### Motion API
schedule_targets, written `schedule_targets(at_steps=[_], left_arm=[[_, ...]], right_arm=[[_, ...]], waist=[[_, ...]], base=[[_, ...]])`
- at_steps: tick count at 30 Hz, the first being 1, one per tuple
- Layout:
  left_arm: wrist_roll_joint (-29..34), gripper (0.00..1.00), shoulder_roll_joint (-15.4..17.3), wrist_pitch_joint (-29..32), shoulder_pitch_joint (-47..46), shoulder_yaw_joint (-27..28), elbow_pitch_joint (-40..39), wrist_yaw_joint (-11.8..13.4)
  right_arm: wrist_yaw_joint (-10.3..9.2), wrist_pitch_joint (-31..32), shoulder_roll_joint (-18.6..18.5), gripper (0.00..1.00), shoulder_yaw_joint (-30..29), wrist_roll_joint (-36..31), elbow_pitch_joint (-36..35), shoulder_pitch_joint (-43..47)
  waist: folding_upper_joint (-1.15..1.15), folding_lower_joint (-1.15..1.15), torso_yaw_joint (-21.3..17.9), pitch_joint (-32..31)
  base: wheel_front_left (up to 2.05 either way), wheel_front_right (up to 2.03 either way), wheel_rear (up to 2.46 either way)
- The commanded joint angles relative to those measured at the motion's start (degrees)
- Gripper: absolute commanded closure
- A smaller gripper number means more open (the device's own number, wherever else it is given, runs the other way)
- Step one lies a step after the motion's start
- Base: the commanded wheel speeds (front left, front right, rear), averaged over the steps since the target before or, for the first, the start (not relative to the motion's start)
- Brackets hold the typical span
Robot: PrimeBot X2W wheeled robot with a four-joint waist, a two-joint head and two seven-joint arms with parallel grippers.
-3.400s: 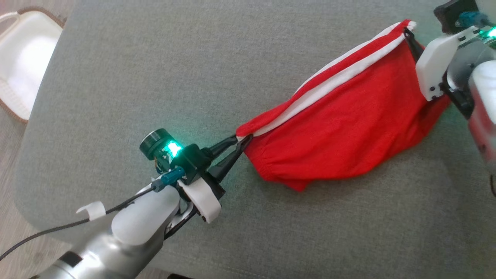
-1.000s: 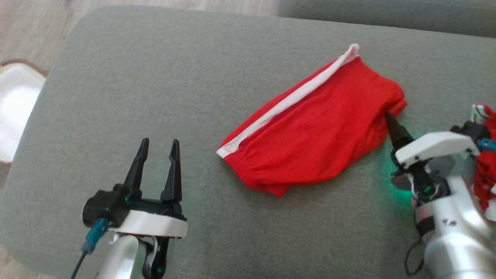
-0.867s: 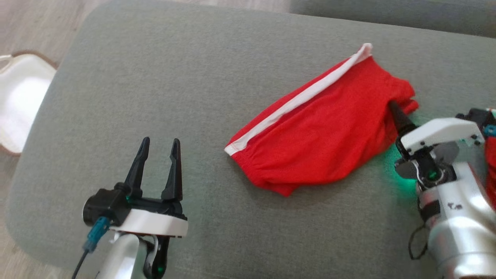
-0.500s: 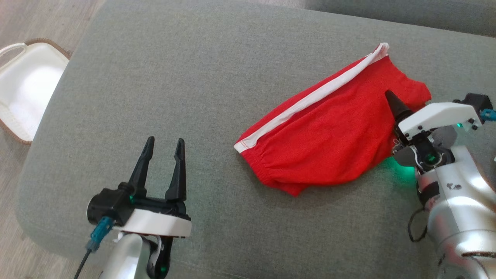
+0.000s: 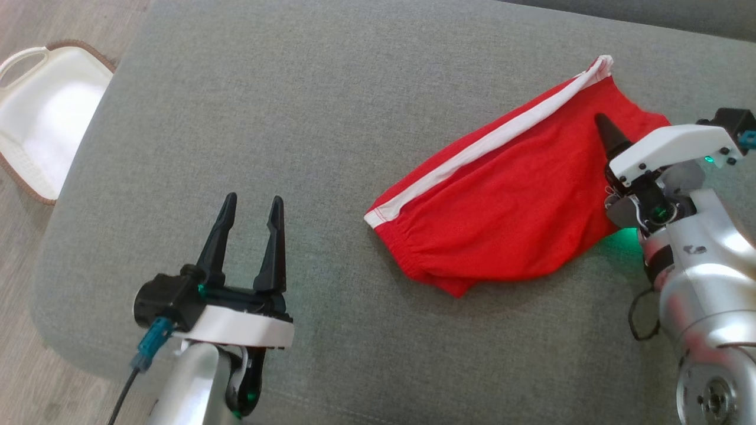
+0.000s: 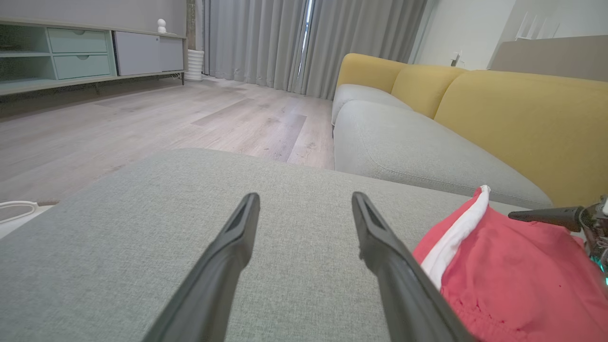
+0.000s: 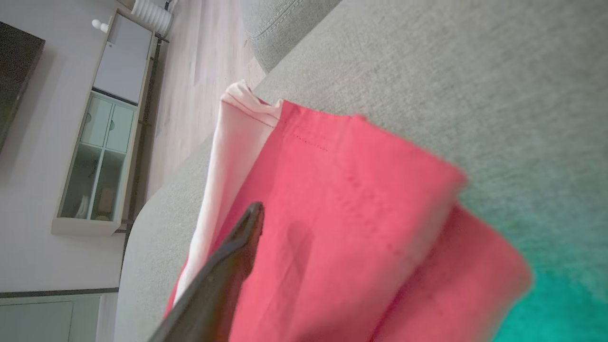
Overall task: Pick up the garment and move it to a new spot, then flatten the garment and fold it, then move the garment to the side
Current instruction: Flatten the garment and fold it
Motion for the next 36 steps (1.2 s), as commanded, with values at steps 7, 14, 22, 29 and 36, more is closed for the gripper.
schedule_targets(at_steps=[7, 14, 22, 29, 36], left_arm=[[0.6, 0.00, 0.2, -0.3, -1.2, 2.7, -1.2, -0.3], [1.0, 0.00, 0.2, -0.3, 0.1, 3.2, -1.2, -0.3], [1.6, 0.00, 0.2, -0.3, 2.2, 3.7, -1.4, -0.3], [1.8, 0.00, 0.2, -0.3, 3.5, 3.5, -1.7, -0.3], [2.2, 0.00, 0.2, -0.3, 5.2, 3.5, -1.7, -0.3]], right_arm=[[-0.04, -4.8, 3.0, 1.00, 0.0, 2.3, -1.2, 1.6], [-0.04, -8.3, 3.4, 1.00, 1.3, 6.6, -7.2, 6.6], [-0.04, -14.5, 3.5, 1.00, 8.8, 17.7, -14.3, 17.9], [-0.04, -22.2, 3.5, 1.00, 14.1, 23.6, -18.1, 24.7], [-0.04, -26.1, 3.5, 1.00, 18.2, 29.3, -20.3, 29.1]], waist=[[0.00, 0.00, -2.6, -1.8], [0.00, 0.00, -6.8, -4.8], [0.00, 0.00, -12.0, -8.6], [0.00, 0.00, -14.0, -10.0], [0.00, 0.00, -14.5, -11.2]], base=[[0.00, 0.00, 0.00], [0.00, 0.00, 0.00], [0.00, 0.00, 0.00], [0.00, 0.00, 0.00], [0.00, 0.00, 0.00]])
